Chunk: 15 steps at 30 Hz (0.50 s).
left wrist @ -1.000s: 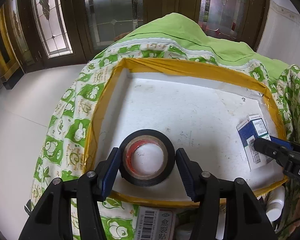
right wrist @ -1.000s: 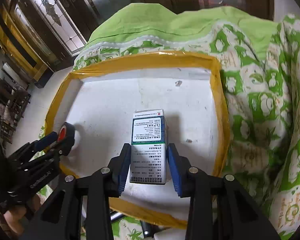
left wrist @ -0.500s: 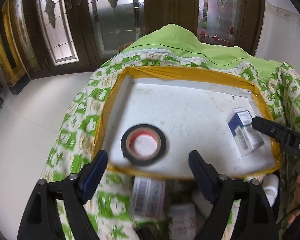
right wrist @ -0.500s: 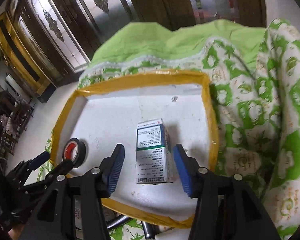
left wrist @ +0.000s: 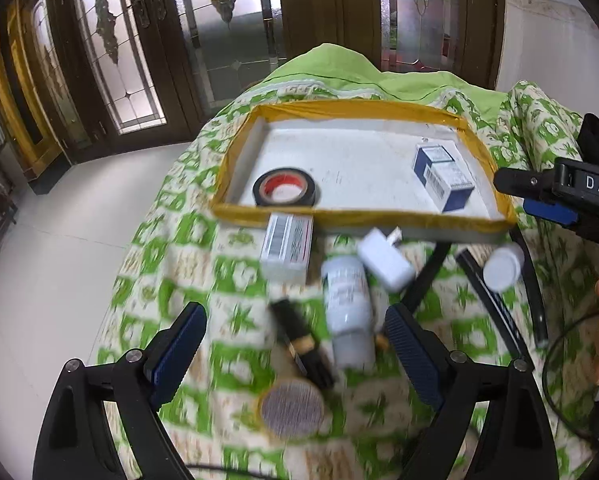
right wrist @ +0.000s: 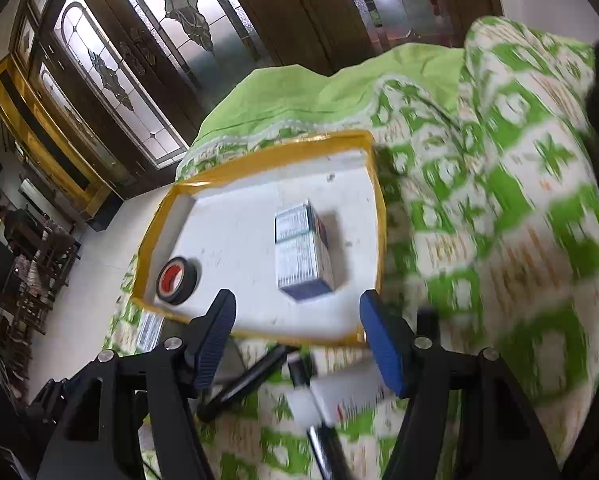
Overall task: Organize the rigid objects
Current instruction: 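Lower the tape into the tray and open the left gripper while the right gripper sets the box down, then withdraw both grippers from the tray back over the remaining items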
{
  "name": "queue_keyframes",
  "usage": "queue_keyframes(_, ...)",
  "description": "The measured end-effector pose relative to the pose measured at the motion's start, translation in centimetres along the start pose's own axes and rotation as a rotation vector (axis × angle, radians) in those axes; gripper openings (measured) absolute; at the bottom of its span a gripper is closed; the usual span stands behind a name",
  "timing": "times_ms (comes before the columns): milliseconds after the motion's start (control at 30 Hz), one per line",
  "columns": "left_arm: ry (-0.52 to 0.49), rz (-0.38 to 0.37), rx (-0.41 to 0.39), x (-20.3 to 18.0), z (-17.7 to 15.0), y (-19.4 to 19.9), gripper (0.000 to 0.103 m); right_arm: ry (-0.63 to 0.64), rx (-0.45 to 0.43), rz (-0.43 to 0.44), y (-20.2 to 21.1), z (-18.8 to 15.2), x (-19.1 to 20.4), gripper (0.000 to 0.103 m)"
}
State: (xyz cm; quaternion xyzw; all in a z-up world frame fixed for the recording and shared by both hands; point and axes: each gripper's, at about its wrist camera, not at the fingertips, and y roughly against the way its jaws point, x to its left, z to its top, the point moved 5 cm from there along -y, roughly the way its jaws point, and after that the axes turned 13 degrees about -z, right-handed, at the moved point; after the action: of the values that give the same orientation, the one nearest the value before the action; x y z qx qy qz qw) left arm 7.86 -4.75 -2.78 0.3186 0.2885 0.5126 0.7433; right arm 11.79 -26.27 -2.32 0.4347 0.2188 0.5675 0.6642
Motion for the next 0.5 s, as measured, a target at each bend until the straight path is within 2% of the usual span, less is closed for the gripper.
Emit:
queue_keyframes(200, 0.061, 0.012, 0.012, 1.0, -3.5, 1.1, 0.093, -0.008, 0.04, 0.012, 1.2, -2.9, -1.0, 0.065)
queue_keyframes(267, 0.108, 0.007, 0.03, 1.7, -4.4, 1.2, 0.093, -0.015, 0.045, 0.021, 1.9, -3.7, -1.4, 0.065)
queue_keyframes(433, 0.282, -0.039, -0.014, 4.6, -4.8, 2.5, 0.093, 0.0, 0.045, 0.03, 3.6, -5.6, -2.0, 0.065)
queue_keyframes(500, 0.353, -0.061, 0.005, 5.6, -5.5, 2.3, 0.094, 0.004, 0.038, 0.034, 4.2, -6.0, -2.1, 0.065)
